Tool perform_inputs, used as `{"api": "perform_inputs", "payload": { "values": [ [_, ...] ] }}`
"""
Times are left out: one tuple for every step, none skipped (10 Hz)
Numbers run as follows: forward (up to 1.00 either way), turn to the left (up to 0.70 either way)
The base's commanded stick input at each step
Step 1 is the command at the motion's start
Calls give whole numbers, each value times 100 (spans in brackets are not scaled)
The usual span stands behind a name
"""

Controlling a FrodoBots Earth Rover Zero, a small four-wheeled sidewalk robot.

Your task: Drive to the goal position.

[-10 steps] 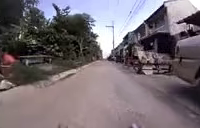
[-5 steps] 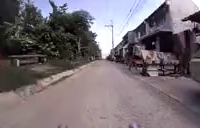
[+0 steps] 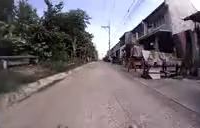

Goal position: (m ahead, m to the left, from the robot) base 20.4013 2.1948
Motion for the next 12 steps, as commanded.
{"api": "perform_inputs", "payload": {
  "values": [
    [100,4],
    [100,4],
    [100,4],
    [100,4],
    [100,4],
    [100,4],
    [100,4],
    [100,-19],
    [100,-24],
    [100,-5],
    [100,4],
    [100,4]
  ]
}}
